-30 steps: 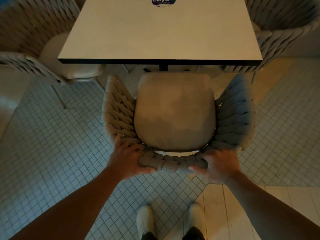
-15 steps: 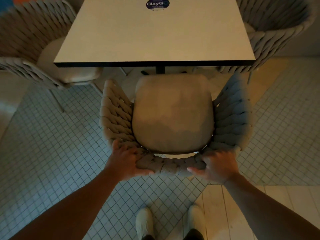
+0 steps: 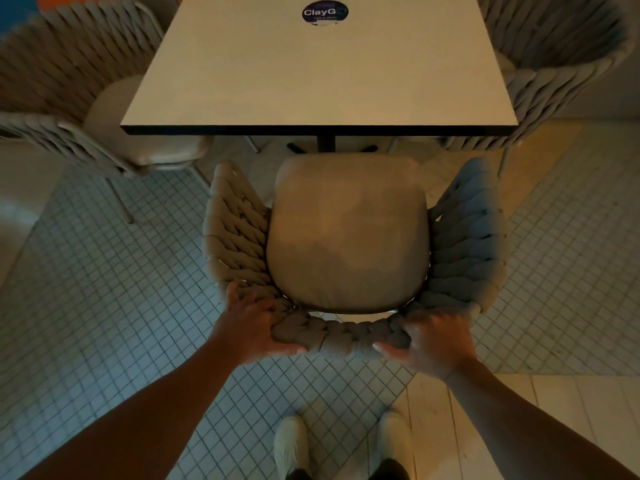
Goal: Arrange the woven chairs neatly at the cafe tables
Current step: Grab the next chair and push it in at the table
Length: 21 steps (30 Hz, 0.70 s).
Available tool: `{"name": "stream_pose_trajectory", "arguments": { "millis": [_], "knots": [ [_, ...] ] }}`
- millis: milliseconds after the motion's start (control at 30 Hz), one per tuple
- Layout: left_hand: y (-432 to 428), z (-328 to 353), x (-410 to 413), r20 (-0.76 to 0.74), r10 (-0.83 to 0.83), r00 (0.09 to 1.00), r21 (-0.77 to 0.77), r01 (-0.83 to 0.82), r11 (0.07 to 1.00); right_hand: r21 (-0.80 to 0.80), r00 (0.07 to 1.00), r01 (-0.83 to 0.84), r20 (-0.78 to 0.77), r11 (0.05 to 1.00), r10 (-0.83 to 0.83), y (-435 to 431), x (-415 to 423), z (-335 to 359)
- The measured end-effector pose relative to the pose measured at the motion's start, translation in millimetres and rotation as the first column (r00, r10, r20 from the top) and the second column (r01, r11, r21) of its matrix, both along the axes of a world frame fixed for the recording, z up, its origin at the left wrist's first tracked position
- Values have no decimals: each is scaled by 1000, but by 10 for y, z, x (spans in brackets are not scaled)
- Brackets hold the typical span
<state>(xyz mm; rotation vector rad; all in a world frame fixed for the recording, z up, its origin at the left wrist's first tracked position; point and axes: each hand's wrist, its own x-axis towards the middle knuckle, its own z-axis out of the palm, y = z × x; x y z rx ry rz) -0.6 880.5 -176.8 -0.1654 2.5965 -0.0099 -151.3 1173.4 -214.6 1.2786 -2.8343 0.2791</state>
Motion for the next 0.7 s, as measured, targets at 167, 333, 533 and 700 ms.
{"name": "stream_pose_trajectory", "arguments": {
  "millis": [167, 333, 533, 700],
  "knots": [
    [-57, -24, 75, -27, -15, 1000, 7, 15, 1000, -22, 1000, -16, -25, 1000, 15, -26, 91, -6],
    [-34, -61, 138, -86, 3, 996, 25, -1, 1000, -61, 1000, -22, -10, 998, 21, -14, 100, -21],
    [-38, -106, 210, -144, 14, 990, 44, -8, 999, -13, 999, -35, -15, 999, 35, -22, 112, -20],
    [-31, -38, 193, -91, -8, 996, 7, 9, 1000, 24, 999, -37, 29, 999, 36, -4, 119, -45]
  ]
}}
